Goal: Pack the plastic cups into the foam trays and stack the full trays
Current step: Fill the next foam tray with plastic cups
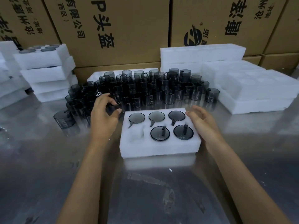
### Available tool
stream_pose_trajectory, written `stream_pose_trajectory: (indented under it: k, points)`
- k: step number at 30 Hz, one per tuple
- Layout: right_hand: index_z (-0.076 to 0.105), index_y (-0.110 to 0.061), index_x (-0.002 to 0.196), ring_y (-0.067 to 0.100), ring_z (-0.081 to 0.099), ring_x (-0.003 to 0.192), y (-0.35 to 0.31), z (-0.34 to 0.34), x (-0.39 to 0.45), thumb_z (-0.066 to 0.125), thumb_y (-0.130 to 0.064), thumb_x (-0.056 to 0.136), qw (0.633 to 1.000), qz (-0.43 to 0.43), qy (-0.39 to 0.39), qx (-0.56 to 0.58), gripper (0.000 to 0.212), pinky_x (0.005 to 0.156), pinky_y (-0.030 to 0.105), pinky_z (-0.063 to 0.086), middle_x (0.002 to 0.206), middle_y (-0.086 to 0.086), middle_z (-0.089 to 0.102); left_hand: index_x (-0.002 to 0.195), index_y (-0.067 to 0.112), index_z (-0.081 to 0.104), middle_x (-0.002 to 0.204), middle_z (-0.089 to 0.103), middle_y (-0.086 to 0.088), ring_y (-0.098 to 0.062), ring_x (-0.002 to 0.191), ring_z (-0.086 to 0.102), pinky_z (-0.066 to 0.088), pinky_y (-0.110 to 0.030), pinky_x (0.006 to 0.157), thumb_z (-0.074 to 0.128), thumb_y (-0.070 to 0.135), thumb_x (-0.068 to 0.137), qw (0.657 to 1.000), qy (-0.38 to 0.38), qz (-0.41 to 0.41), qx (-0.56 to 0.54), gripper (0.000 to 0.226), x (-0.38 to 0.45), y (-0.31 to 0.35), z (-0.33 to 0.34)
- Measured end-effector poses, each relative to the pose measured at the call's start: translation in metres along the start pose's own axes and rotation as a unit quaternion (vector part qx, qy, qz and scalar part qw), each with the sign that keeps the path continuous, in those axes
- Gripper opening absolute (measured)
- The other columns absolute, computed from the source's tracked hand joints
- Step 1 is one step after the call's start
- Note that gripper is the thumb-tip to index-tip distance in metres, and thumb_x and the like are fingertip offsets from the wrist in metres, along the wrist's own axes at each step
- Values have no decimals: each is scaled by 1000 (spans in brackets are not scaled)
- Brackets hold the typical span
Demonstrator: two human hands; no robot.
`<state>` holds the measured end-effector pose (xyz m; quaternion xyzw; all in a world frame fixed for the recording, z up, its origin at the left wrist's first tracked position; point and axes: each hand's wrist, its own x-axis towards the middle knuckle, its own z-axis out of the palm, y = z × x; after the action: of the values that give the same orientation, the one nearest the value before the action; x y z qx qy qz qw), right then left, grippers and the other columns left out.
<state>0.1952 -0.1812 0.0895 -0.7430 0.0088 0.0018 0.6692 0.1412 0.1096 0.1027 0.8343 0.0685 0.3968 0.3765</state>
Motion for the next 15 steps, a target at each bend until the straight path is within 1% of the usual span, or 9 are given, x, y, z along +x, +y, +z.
stream_pose_trajectory:
  k: [2, 4, 5, 7, 8, 9, 10, 12, 15]
  points:
    - [55, -33, 131, 10, 61, 114, -4, 3, -5, 67, -32, 91, 994, -78, 18, -70, 42, 100, 31, 48, 122, -12, 65, 82, 31, 55, 131, 52, 13, -11, 121, 53, 46, -24, 97, 78, 7, 81, 998, -9, 8, -65, 33, 3, 19, -5]
    - [53, -33, 135, 6, 55, 120, -11, 10, -14, 64, -30, 93, 969, -186, 47, -155, 44, 101, 29, 44, 125, -16, 62, 82, 30, 57, 130, 52, 14, -5, 119, 54, 48, -19, 96, 78, 5, 81, 991, -37, 23, -124, 33, 1, 37, -10]
    - [53, -35, 135, 5, 53, 121, -15, 14, -20, 64, -30, 92, 957, -232, 47, -168, 44, 101, 27, 43, 122, -19, 61, 83, 29, 59, 129, 52, 15, -2, 118, 54, 49, -17, 95, 78, 4, 80, 988, -55, 33, -141, 32, -2, 45, -12]
    - [51, -40, 135, -1, 50, 123, -25, 24, -29, 64, -28, 91, 947, -280, 3, -156, 48, 99, 16, 38, 122, -28, 58, 92, 32, 60, 127, 53, 18, -1, 118, 54, 50, -19, 94, 79, 3, 79, 981, -107, 36, -158, 37, -11, 55, -15]
    - [48, -44, 137, -5, 47, 125, -30, 29, -33, 66, -27, 91, 946, -286, -37, -147, 52, 96, 8, 35, 125, -30, 56, 99, 36, 59, 126, 55, 18, -1, 117, 55, 51, -21, 94, 79, 2, 79, 976, -138, 29, -165, 44, -15, 58, -16]
    - [45, -47, 139, -8, 45, 126, -34, 34, -36, 68, -27, 90, 944, -287, -84, -143, 58, 93, 3, 35, 130, -30, 54, 107, 38, 58, 123, 57, 18, -2, 117, 57, 51, -22, 95, 79, 1, 78, 971, -169, 25, -167, 52, -19, 61, -18]
    - [41, -48, 142, -10, 44, 126, -38, 40, -39, 70, -27, 89, 938, -288, -128, -144, 64, 92, 2, 36, 134, -30, 51, 114, 41, 56, 122, 58, 18, -4, 116, 58, 51, -23, 95, 80, 1, 78, 967, -197, 32, -159, 59, -22, 62, -19]
    - [37, -47, 146, -8, 46, 126, -41, 51, -44, 73, -26, 87, 923, -296, -188, -158, 72, 97, 8, 40, 140, -27, 46, 125, 43, 53, 125, 55, 22, -2, 120, 56, 50, -21, 97, 80, 4, 78, 962, -236, 64, -123, 67, -26, 63, -22]
    - [46, -39, 143, 0, 52, 115, -35, 62, -49, 77, -28, 85, 923, -290, -198, -157, 67, 98, 19, 46, 133, -19, 45, 131, 48, 50, 132, 54, 24, 1, 125, 52, 46, -13, 98, 80, 9, 79, 949, -283, 55, -128, 72, -27, 55, -33]
